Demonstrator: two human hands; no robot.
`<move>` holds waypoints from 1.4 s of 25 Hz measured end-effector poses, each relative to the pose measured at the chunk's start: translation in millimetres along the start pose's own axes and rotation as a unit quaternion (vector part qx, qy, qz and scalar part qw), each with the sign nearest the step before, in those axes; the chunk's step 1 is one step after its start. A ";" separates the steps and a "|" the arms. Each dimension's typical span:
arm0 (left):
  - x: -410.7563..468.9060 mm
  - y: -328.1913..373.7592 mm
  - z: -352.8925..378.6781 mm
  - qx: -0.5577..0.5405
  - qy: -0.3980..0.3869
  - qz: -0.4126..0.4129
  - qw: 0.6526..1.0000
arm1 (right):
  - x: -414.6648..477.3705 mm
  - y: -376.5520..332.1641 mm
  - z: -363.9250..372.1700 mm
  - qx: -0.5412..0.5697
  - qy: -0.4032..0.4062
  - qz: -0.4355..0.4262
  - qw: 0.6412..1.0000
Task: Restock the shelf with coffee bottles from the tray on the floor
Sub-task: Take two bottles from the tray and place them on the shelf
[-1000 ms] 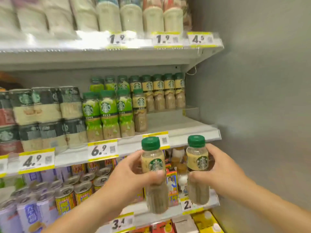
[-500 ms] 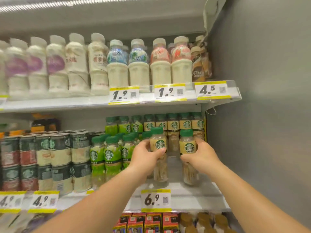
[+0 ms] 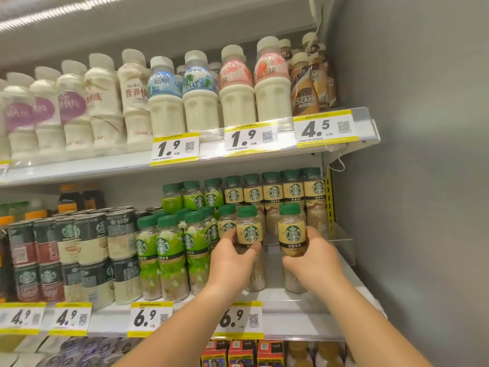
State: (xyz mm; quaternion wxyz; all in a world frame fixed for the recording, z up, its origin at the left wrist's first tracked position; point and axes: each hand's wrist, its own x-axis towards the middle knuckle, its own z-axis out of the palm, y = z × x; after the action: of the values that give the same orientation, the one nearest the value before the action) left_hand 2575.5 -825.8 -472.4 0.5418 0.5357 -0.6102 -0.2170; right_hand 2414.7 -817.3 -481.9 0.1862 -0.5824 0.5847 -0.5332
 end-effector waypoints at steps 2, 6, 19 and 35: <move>-3.5 -12.6 1.1 0.058 0.004 -0.001 0.998 | -4.6 7.2 -2.8 -0.032 -0.028 0.002 0.999; -10.9 -30.5 -2.4 0.093 -0.006 -0.022 0.995 | -5.5 15.6 -7.4 -0.072 -0.060 0.040 0.995; 16.1 -29.5 -6.5 0.164 -0.039 -0.036 0.985 | 17.7 13.6 26.2 -0.107 -0.038 0.039 0.993; 22.4 -30.8 -2.0 0.293 -0.084 0.053 0.951 | 21.1 10.8 33.8 -0.189 -0.040 0.022 0.981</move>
State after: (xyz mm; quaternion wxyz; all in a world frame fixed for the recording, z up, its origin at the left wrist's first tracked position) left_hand 2593.8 -855.3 -488.2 0.3186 0.6171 -0.7181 -0.0440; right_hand 2432.5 -852.2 -494.7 0.1075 -0.6150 0.6795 -0.3854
